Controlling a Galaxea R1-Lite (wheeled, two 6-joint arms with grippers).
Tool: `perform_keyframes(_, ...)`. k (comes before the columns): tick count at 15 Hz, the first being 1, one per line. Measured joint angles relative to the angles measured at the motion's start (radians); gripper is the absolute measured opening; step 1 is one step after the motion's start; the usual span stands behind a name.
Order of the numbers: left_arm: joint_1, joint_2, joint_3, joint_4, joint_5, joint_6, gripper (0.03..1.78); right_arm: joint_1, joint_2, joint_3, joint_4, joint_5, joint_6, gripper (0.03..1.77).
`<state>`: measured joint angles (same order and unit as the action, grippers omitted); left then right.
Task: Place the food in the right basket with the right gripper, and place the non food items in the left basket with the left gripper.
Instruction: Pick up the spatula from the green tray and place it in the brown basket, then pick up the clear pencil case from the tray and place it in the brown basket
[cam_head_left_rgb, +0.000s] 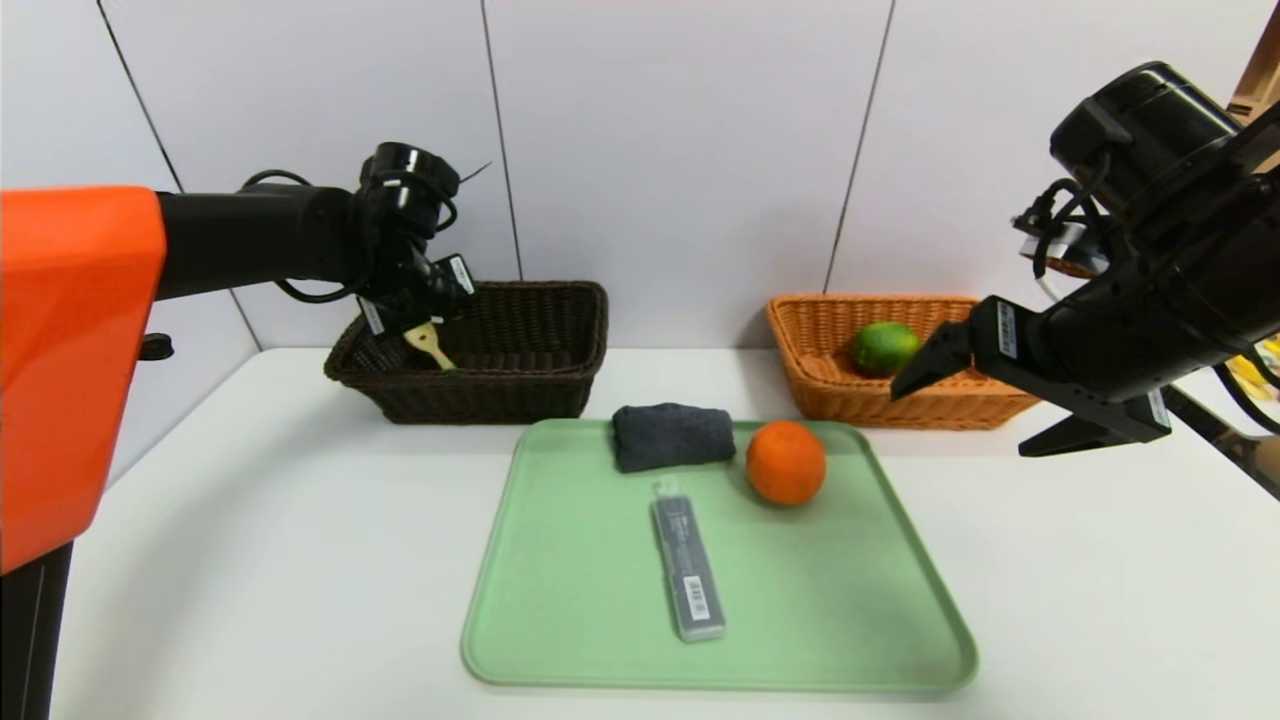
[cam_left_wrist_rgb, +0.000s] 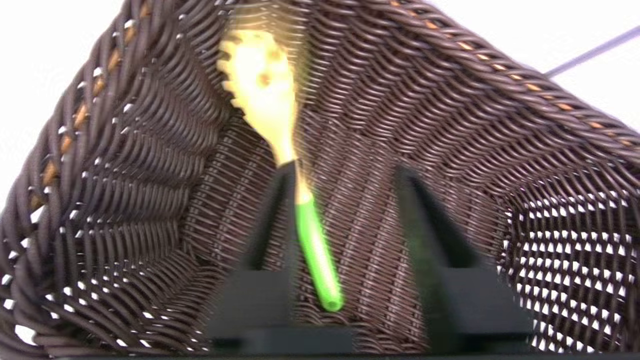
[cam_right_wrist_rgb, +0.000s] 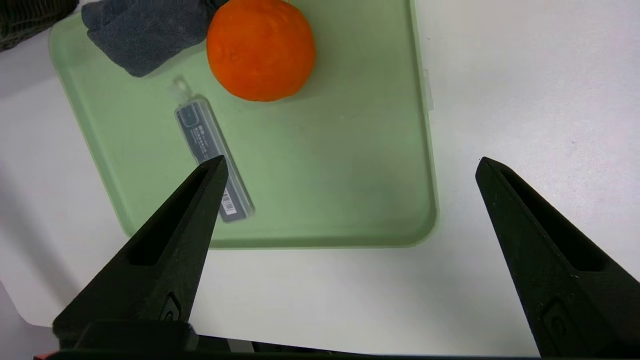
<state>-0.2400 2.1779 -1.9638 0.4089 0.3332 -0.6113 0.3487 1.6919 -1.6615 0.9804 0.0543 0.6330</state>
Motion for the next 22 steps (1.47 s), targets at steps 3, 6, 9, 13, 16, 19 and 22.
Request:
perform_keyframes(3, 0.001, -0.024, -0.001, 0.002, -0.005, 0.014, 1.07, 0.002, 0.000, 0.000, 0.001, 0.000, 0.000, 1.71)
perform_keyframes(6, -0.024, -0.096, -0.001, 0.036, -0.051, 0.035, 1.27, 0.002, 0.001, 0.002, 0.000, 0.000, 0.001, 1.71)
perform_keyframes(9, -0.153, -0.210, -0.003, 0.179, -0.157, 0.027, 1.41, 0.002, 0.002, 0.027, 0.000, -0.001, 0.003, 1.71)
perform_keyframes(13, -0.391, -0.269, -0.007, 0.417, -0.131, -0.056, 1.53, 0.003, 0.003, 0.062, -0.006, 0.000, 0.009, 1.71)
perform_keyframes(16, -0.548, -0.234, -0.009, 0.474, -0.030, -0.079, 1.58, 0.002, 0.000, 0.086, -0.021, -0.008, 0.011, 1.71)
perform_keyframes(19, -0.667, -0.177, -0.017, 0.441, -0.007, -0.081, 1.62, -0.003, -0.014, 0.113, -0.022, -0.015, 0.011, 1.71)
perform_keyframes(22, -0.724, -0.114, -0.020, 0.420, -0.005, -0.080, 1.65, -0.006, -0.040, 0.160, -0.022, -0.017, 0.014, 1.71)
